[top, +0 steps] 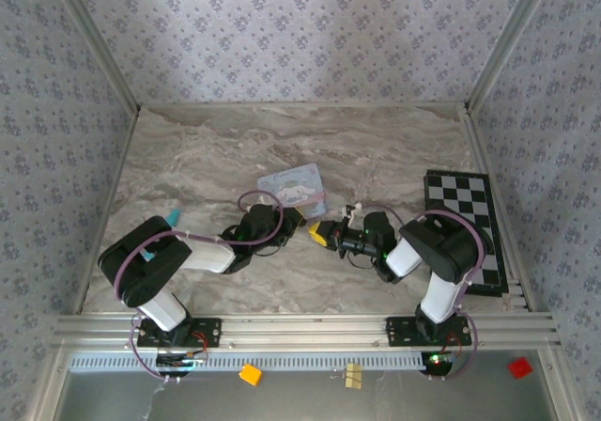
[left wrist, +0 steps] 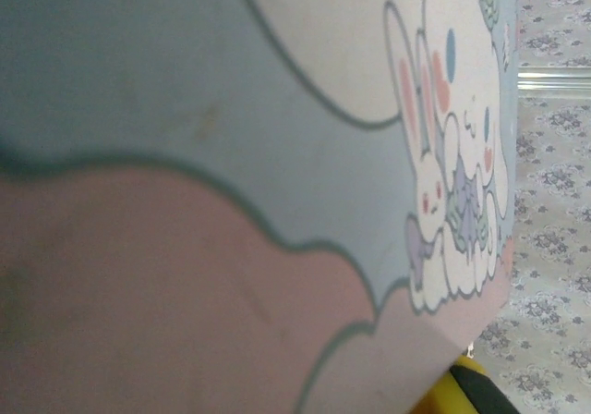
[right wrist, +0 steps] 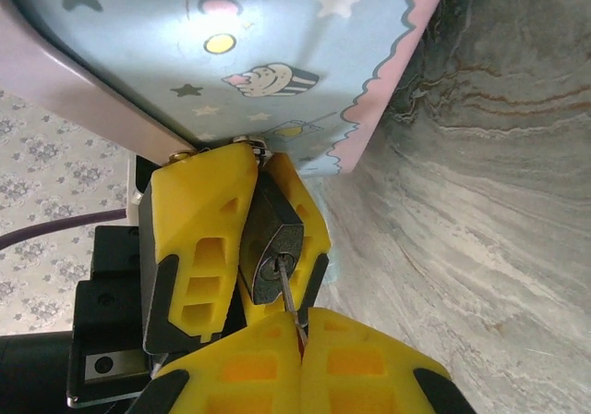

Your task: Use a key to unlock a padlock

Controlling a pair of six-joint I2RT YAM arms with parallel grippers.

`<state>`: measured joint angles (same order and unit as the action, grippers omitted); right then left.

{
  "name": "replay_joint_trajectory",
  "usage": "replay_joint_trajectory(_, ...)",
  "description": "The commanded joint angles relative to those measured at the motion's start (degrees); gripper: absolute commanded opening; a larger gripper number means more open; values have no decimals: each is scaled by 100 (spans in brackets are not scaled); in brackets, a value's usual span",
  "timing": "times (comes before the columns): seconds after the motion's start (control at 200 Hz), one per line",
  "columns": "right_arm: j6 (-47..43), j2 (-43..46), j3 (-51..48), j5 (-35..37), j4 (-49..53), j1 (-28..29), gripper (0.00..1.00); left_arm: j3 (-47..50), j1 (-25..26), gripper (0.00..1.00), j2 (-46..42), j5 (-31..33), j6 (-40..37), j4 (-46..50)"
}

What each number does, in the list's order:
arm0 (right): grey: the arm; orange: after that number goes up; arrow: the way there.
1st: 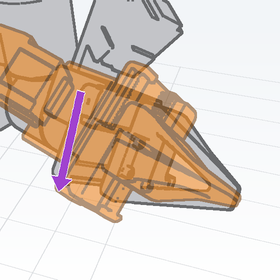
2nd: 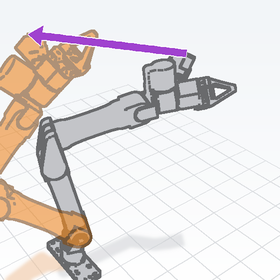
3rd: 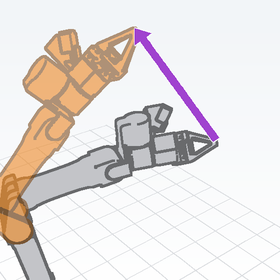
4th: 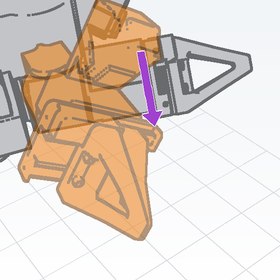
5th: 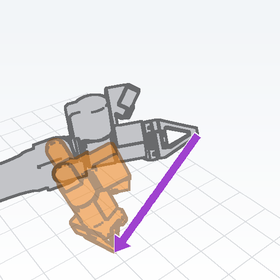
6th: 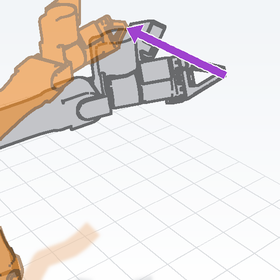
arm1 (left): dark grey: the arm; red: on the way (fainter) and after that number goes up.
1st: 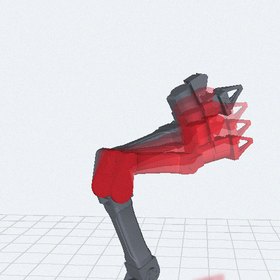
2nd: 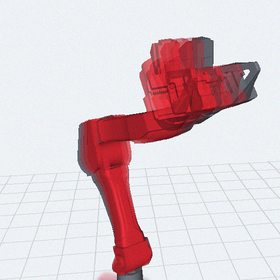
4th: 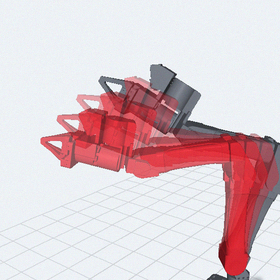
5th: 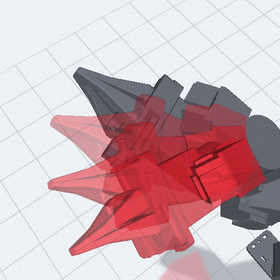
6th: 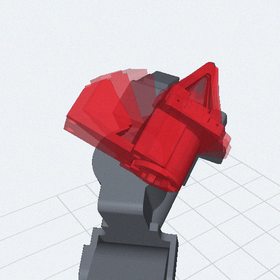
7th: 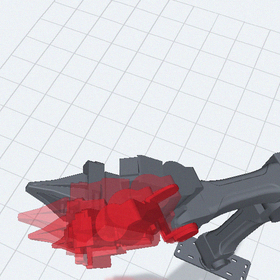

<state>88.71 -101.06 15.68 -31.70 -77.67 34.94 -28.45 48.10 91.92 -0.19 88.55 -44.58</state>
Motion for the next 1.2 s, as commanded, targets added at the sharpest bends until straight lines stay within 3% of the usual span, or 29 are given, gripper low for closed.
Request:
replay_joint_trajectory(0.0, -88, -55, 283, 409, -207, 39, 0, -302, 386, 6, -95, -939, -43, -385)
replay_joint_trajectory(0.445, -273, -17, 207, 457, -213, 94, 0, -276, 396, 21, 62, -878, -29, -324)
replay_joint_trajectory(0.805, -375, -37, 51, 579, -210, 246, 0, -238, 337, 24, 287, -781, -1, -474)
replay_joint_trajectory(1.014, -464, -160, -107, 630, -209, 228, 0, -85, 137, 40, 134, -625, -237, -181)
replay_joint_trajectory(1.194, -488, -90, -65, 701, -205, 209, 0, -49, -75, 45, 105, -556, -457, 12)
